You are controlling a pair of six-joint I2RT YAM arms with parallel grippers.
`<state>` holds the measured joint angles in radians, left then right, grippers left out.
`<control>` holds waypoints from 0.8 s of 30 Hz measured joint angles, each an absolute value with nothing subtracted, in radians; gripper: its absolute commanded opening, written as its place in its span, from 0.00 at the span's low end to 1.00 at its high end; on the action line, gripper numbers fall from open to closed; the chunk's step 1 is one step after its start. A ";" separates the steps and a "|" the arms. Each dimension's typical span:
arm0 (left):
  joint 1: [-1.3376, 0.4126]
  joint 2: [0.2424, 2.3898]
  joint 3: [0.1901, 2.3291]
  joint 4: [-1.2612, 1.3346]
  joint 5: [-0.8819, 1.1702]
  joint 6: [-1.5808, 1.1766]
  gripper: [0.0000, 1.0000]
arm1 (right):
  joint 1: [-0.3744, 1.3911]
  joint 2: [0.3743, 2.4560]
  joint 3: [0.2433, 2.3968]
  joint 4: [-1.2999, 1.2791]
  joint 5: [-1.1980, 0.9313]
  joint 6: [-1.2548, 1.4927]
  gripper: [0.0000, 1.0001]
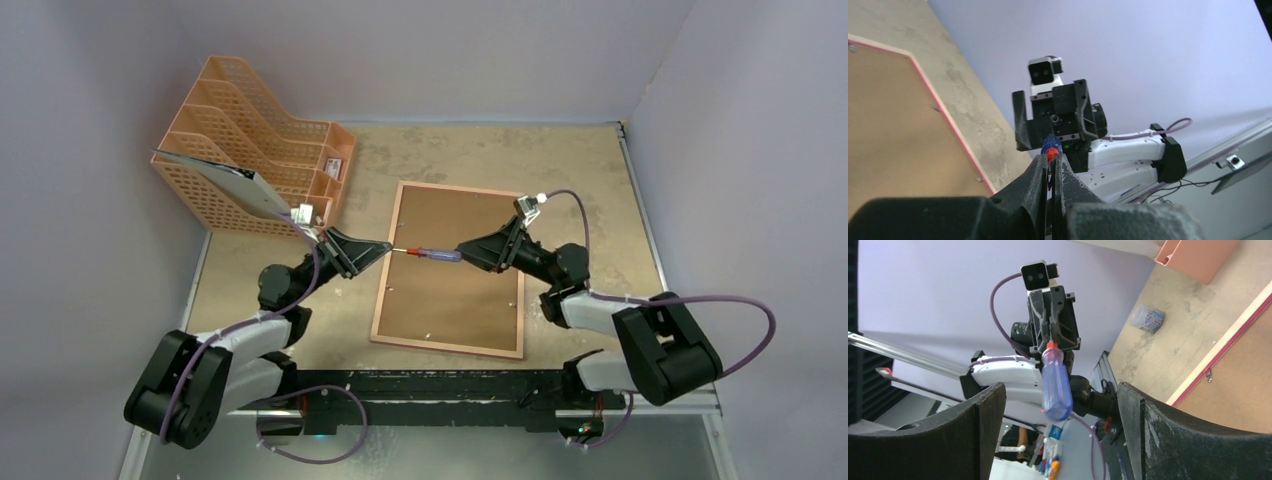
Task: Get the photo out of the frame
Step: Pick up the screwdriver from the center of the board.
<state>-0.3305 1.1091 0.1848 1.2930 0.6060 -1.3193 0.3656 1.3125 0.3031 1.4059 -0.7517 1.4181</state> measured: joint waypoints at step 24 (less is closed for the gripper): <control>-0.443 1.092 0.163 1.397 0.484 -1.308 0.00 | 0.385 1.288 0.258 1.458 -0.691 1.520 0.78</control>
